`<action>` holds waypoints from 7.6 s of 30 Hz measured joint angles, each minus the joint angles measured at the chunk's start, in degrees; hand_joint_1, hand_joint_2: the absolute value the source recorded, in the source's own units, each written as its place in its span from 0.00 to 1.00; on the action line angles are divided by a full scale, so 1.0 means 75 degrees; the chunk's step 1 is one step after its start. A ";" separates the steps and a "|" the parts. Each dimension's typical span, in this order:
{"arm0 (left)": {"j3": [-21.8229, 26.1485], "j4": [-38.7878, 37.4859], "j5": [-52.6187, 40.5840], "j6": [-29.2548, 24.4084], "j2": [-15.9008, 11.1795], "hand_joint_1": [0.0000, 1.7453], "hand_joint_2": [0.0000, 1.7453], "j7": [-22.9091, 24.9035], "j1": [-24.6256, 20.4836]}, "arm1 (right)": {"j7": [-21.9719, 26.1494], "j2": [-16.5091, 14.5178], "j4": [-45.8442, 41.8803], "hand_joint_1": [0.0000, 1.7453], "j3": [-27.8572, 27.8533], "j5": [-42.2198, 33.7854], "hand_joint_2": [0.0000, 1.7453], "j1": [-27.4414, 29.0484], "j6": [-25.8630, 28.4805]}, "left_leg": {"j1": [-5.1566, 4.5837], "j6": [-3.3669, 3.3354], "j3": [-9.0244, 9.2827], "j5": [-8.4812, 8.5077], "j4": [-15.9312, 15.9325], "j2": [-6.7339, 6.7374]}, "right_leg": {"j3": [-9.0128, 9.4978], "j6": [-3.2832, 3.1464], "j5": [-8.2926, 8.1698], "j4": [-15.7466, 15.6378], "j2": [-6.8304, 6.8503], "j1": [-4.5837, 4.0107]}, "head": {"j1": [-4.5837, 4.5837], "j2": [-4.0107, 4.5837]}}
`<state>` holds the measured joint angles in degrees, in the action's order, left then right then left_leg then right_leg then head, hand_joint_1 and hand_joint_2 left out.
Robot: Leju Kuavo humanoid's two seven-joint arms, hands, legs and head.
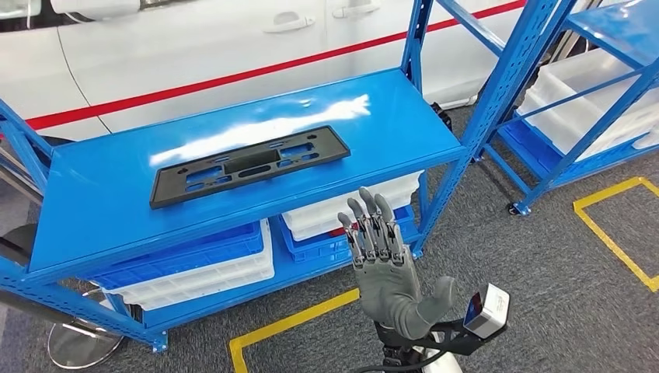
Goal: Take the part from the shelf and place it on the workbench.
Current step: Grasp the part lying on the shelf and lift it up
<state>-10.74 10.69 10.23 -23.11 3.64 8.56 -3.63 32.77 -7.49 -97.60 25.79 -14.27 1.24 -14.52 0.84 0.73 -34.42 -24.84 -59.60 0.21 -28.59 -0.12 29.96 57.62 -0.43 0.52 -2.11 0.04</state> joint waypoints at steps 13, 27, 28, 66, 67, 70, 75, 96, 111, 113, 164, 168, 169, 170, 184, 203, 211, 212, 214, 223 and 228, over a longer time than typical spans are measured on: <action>-0.0007 -0.0009 0.0021 -0.0002 0.0029 0.00 0.00 -0.0045 0.0009 | -0.0050 -0.0006 -0.0036 0.00 0.0000 -0.0006 0.00 -0.0009 -0.0039 | -0.0052 -0.0339 0.0920 -0.0683 0.0265 -0.0071 | -0.1415 0.0095 -0.0430 0.1135 0.0032 -0.0006 | 0.0033 0.0000; -0.0018 -0.0025 0.0015 0.0002 0.0060 0.00 0.00 -0.0047 -0.0002 | -0.0068 -0.0019 -0.0044 0.00 0.0000 -0.0020 0.00 0.0064 -0.0129 | -0.0044 0.0030 -0.0269 -0.1178 -0.1417 -0.0064 | -0.0412 -0.0231 -0.0318 0.0156 -0.0024 -0.0047 | 0.0042 0.0000; -0.0018 -0.0028 0.0023 0.0007 0.0060 0.00 0.00 -0.0050 0.0016 | -0.0075 -0.0019 -0.0044 0.00 0.0000 -0.0021 0.00 0.0066 -0.0135 | -0.0047 0.0002 -0.0177 -0.0736 -0.0919 -0.0062 | -0.0315 -0.0216 -0.0249 0.0155 -0.0035 -0.0046 | 0.0042 0.0000; -0.0013 -0.0050 0.0044 0.0132 0.0082 0.00 0.00 -0.0263 0.0016 | -0.0048 0.0010 0.0106 0.00 -0.0003 0.0313 0.00 0.0149 -0.0411 | -0.0071 -0.0266 0.0235 -0.0115 0.0241 0.0079 | -0.0385 0.0132 -0.0009 0.0338 0.0461 -0.0017 | 0.0088 0.0000; -0.0013 -0.0050 0.0038 0.0133 0.0085 0.00 0.00 -0.0254 0.0012 | -0.0049 0.0012 0.0109 0.00 -0.0003 0.0315 0.00 0.0149 -0.0411 | -0.0052 -0.0305 0.0250 -0.0101 0.0265 0.0022 | -0.0535 0.0164 0.0189 0.0661 0.0300 0.0004 | 0.0090 0.0000; -0.0013 -0.0050 0.0017 0.0140 0.0098 0.00 0.00 -0.0242 0.0005 | -0.0050 0.0027 0.0149 0.00 -0.0003 0.0322 0.00 0.0187 -0.0405 | -0.0052 -0.0344 0.0247 -0.0104 0.0267 -0.0194 | -0.1287 0.0202 0.0766 0.2079 0.0098 0.0028 | 0.0090 0.0000; -0.0016 -0.0049 -0.0007 0.0148 0.0102 0.00 0.00 -0.0223 0.0005 | -0.0049 0.0036 0.0187 0.00 -0.0004 0.0327 0.00 0.0197 -0.0365 | -0.0046 -0.0261 0.0311 -0.0163 0.0218 -0.0629 | -0.0793 0.0154 -0.0270 0.0691 -0.0175 0.0082 | 0.0092 0.0000; -0.0013 -0.0049 0.0021 0.0170 0.0082 0.00 0.00 -0.0305 0.0004 | -0.0102 0.0003 0.0303 0.00 -0.0023 0.0184 0.00 0.0188 0.0425 | -0.0083 -0.0206 0.0294 -0.0155 0.0292 -0.0073 | -0.0421 0.0074 -0.0188 0.0182 0.0089 0.0003 | 0.0082 0.0001; -0.0013 -0.0050 0.0042 0.0230 0.0093 0.00 0.00 -0.0342 0.0010 | -0.0502 0.0100 0.0407 0.00 -0.0012 0.0131 1.00 0.0205 0.1318 | -0.0048 -0.0008 0.0511 -0.0423 0.0249 -0.0134 | -0.0728 -0.0011 -0.0483 0.0175 0.0030 0.0033 | 0.0109 0.0000; -0.0013 -0.0050 0.0032 0.0236 0.0092 0.00 0.00 -0.0340 0.0008 | -0.0522 0.0101 0.0410 0.00 0.0008 0.0439 1.00 0.0192 0.1733 | -0.0032 0.0059 0.0368 -0.0683 -0.0128 -0.0101 | -0.0687 -0.0100 -0.0481 0.0133 0.0054 0.0053 | 0.0105 0.0000; 0.0025 -0.0050 0.0050 0.0645 0.0296 0.00 0.00 -0.0518 0.0065 | -0.3456 0.1638 0.2604 0.00 0.1682 1.2684 1.00 -0.1154 0.6935 | -0.0055 -0.0356 0.0338 -0.0135 0.0335 -0.0056 | -0.1521 0.0204 0.0602 0.2203 0.0058 0.0029 | 0.0140 0.0000; 0.0025 -0.0050 0.0049 0.0649 0.0313 0.00 0.00 -0.0502 0.0065 | -0.3523 0.1780 0.2955 0.00 0.1859 1.2713 1.00 -0.1541 0.6787 | -0.0070 -0.0316 0.0372 -0.0164 0.0301 -0.0097 | -0.0858 0.0125 -0.0257 0.0830 0.0056 0.0018 | 0.0139 0.0000; 0.0026 -0.0050 0.0048 0.0650 0.0318 0.00 0.00 -0.0502 0.0062 | -0.3522 0.1795 0.3007 0.00 0.1890 1.2715 1.00 -0.1617 0.6782 | -0.0082 -0.0287 0.0367 -0.0175 0.0285 -0.0105 | -0.0660 0.0095 -0.0405 0.0401 0.0052 0.0003 | 0.0138 0.0000; 0.0027 -0.0050 0.0048 0.0651 0.0323 0.00 0.00 -0.0502 0.0059 | -0.3522 0.1808 0.3055 0.00 0.1921 1.2718 1.00 -0.1678 0.6778 | -0.0092 -0.0253 0.0355 -0.0182 0.0273 -0.0108 | -0.0557 0.0072 -0.0459 0.0149 0.0047 -0.0014 | 0.0135 0.0000; 0.0095 -0.0050 0.0162 0.0646 0.0334 0.00 0.00 -0.0505 0.0075 | -0.3061 0.1528 0.5210 0.00 0.2544 1.1637 1.00 -0.3163 0.5945 | -0.0055 -0.0005 -0.0002 -0.0191 -0.0286 -0.0072 | -0.0499 -0.0113 -0.0460 0.0027 0.0045 -0.0002 | 0.0117 0.0000; 0.0139 -0.0050 0.0163 0.0691 0.0398 0.00 0.00 -0.0495 0.0077 | -0.2879 0.0968 0.6718 0.00 0.2969 1.1023 1.00 -0.4397 0.5487 | -0.0077 -0.0131 0.0253 -0.0079 0.0264 -0.0070 | -0.0593 0.0080 -0.0454 0.0127 0.0039 0.0020 | 0.0130 0.0000; 0.0146 -0.0050 0.0160 0.0770 0.0409 0.00 0.00 -0.0556 0.0109 | -0.3136 0.0847 0.7254 0.00 0.3267 1.1361 1.00 -0.4760 0.6187 | -0.0026 0.0102 -0.0714 -0.1122 -0.1851 -0.0061 | -0.0649 -0.0160 -0.0521 0.0093 0.0078 0.0012 | 0.0121 0.0000; 0.0146 -0.0050 0.0160 0.0781 0.0409 0.00 0.00 -0.0564 0.0123 | -0.3341 0.0847 0.7336 0.00 0.3348 1.1607 1.00 -0.4813 0.6368 | -0.0026 0.0094 -0.0776 -0.1075 -0.1972 -0.0061 | -0.0650 -0.0164 -0.0517 0.0101 0.0075 0.0003 | 0.0120 0.0000; 0.0147 -0.0050 0.0160 0.0788 0.0409 0.00 0.00 -0.0573 0.0137 | -0.3829 0.0841 0.7493 0.00 0.3512 1.2149 1.00 -0.4953 0.6642 | -0.0027 0.0042 -0.0485 -0.0605 -0.1325 -0.0061 | -0.0631 -0.0163 -0.0504 0.0114 0.0062 -0.0007 | 0.0120 0.0000; 0.0159 -0.0050 0.0185 0.0776 0.0450 0.00 0.00 -0.0608 0.0139 | -0.5028 0.0657 0.8132 0.00 0.3862 1.3068 1.00 -0.5583 0.6204 | -0.0036 -0.0271 0.0232 -0.0008 0.0365 -0.0054 | -0.0909 0.0130 -0.0140 0.0668 0.0051 -0.0050 | 0.0135 0.0000; 0.0205 -0.0050 0.0224 0.0774 0.0453 0.00 0.00 -0.0658 0.0143 | -0.5182 0.0602 0.8450 0.56 0.3938 1.3167 1.00 -0.5747 0.5657 | -0.0049 -0.0312 0.0253 -0.0027 0.0347 -0.0065 | -0.1673 0.0183 0.0264 0.2144 0.0052 -0.0002 | 0.0138 0.0000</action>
<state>-9.21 10.32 11.91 -17.31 7.04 3.62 -2.55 -6.09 -2.98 -34.22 55.33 84.48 -41.87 27.90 0.47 -1.61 -32.52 -25.05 -57.00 -0.28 -41.13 1.26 31.94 73.69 -0.04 0.51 -1.08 0.04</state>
